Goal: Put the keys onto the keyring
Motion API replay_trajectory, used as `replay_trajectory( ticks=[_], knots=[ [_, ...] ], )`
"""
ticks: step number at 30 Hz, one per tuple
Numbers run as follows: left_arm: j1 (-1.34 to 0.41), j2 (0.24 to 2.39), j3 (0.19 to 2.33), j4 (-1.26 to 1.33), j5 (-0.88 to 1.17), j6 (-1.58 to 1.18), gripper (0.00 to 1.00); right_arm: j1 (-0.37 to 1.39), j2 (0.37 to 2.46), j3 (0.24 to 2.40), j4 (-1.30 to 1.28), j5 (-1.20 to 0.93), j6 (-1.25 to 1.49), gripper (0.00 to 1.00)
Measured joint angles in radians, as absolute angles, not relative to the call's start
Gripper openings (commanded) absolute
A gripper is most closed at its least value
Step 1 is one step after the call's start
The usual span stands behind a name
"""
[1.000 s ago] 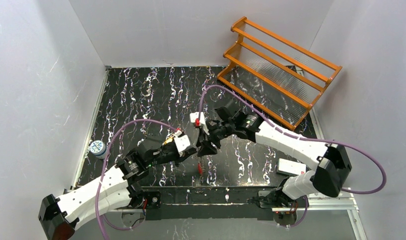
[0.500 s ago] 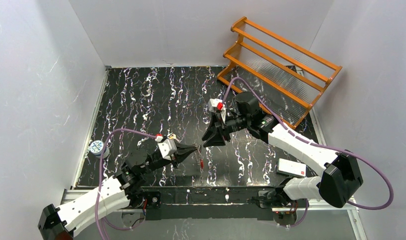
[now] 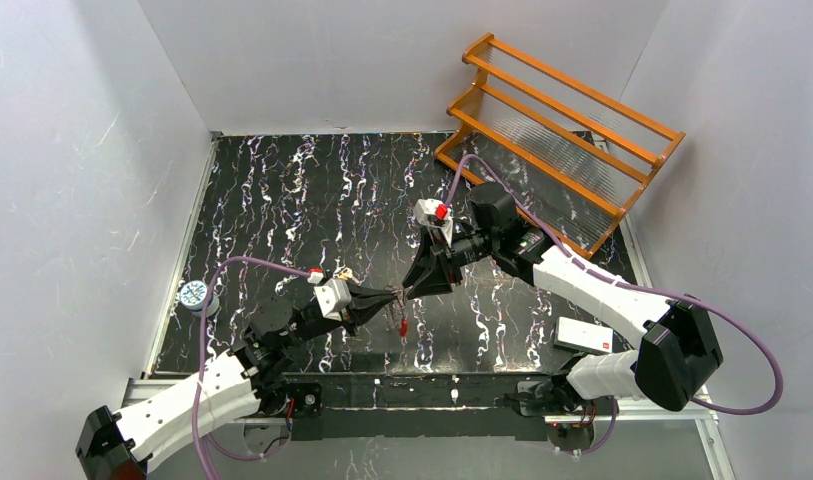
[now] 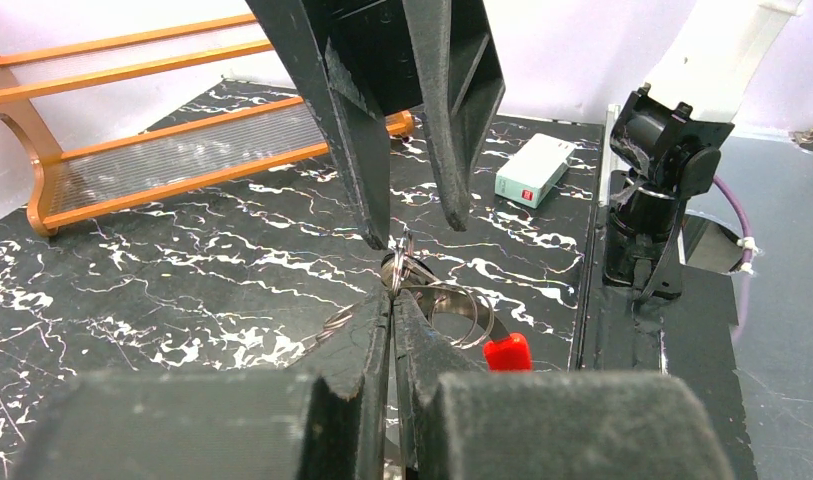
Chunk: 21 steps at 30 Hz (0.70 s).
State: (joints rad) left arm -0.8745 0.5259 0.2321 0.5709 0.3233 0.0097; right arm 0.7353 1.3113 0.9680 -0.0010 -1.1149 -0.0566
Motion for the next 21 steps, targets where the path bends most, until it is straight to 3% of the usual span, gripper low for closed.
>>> replay_trajectory(
  ticks=[7, 13, 20, 21],
  knots=[
    [-0.875, 0.529, 0.232, 0.575, 0.323, 0.007, 0.00, 0.735, 1.316, 0.968, 0.004, -1.127, -0.054, 0.27],
    [-0.875, 0.529, 0.232, 0.575, 0.326, 0.007, 0.00, 0.735, 1.338, 0.968, 0.002, -1.121, -0.051, 0.27],
    [-0.875, 0.533, 0.232, 0.576, 0.326, 0.007, 0.00, 0.735, 1.338, 0.968, 0.001, -1.109, -0.050, 0.01],
    [-0.875, 0.533, 0.232, 0.576, 0.326, 0.007, 0.00, 0.735, 1.338, 0.968, 0.001, -1.107, -0.049, 0.01]
  ],
)
